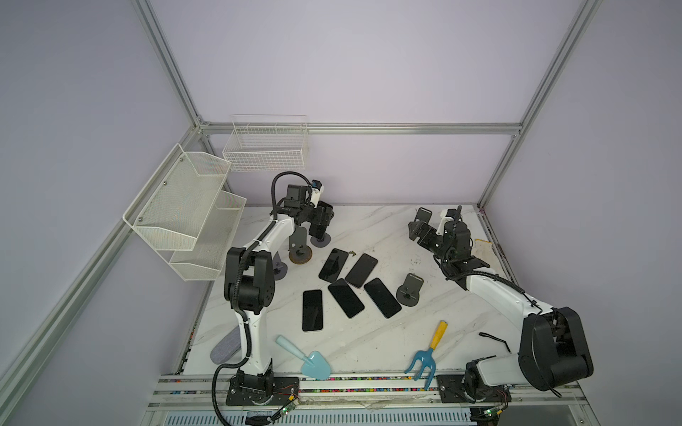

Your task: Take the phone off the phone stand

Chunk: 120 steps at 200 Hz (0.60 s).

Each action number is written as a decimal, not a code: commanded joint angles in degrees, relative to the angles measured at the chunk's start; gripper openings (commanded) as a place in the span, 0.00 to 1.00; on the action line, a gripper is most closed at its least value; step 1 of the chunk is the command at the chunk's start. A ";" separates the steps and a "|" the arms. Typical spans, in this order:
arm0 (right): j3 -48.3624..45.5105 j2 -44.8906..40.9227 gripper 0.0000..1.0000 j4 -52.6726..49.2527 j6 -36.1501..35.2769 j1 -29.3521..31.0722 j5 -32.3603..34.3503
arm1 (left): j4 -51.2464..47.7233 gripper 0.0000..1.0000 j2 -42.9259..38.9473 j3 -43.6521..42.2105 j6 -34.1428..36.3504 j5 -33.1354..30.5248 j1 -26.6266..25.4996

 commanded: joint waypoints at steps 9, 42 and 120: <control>1.44 -1.54 0.97 -1.18 0.00 0.31 1.74 | 3.17 1.00 2.17 7.96 1.98 1.85 0.93; 1.18 -1.50 0.97 -1.21 -0.01 0.31 2.01 | 2.40 1.00 5.59 10.26 1.10 5.25 0.93; 1.20 -1.50 0.97 -0.75 0.22 0.31 1.79 | -3.58 0.79 8.26 15.03 -0.55 5.64 0.94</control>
